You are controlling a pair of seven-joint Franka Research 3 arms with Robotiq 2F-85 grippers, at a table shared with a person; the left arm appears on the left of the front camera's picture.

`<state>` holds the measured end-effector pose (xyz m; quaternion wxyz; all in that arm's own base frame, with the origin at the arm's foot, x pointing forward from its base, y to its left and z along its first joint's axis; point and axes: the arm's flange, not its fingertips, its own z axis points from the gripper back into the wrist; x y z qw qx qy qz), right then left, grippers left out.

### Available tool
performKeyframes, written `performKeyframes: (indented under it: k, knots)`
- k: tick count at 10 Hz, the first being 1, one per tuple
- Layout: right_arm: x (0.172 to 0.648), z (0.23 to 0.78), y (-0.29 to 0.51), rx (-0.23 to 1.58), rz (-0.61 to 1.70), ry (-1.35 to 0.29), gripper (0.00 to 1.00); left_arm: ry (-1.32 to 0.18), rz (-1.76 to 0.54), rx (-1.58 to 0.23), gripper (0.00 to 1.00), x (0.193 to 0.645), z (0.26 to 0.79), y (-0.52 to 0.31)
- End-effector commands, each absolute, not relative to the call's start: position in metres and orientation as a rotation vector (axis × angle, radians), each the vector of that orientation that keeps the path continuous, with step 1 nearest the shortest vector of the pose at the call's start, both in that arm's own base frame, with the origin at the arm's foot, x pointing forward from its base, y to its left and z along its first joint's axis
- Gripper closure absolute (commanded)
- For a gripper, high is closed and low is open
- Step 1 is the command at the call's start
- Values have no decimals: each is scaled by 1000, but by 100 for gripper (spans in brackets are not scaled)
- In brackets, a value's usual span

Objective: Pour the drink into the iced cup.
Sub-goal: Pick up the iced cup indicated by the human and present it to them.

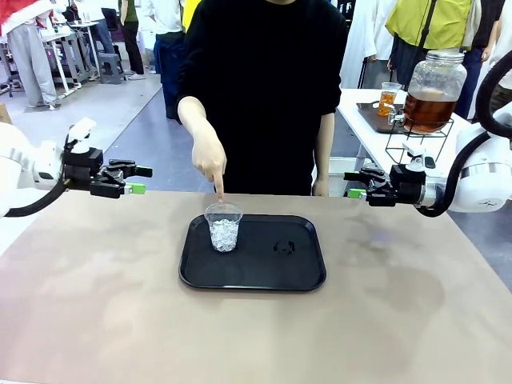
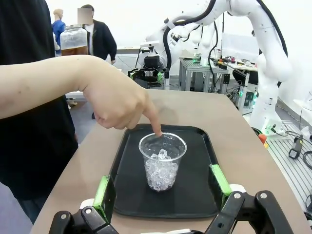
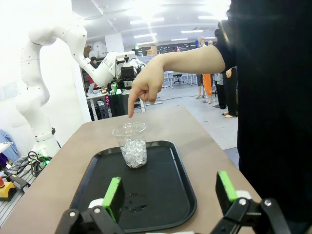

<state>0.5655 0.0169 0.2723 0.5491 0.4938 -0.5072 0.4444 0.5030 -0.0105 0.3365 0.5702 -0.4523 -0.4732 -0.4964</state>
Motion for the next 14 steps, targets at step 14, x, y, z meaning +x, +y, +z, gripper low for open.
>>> performKeyframes:
  k: [14]
  knots:
    - [566,275,18,1173,1044,-1207,0,-1215,-1272,-1019,0,480,242,-84]
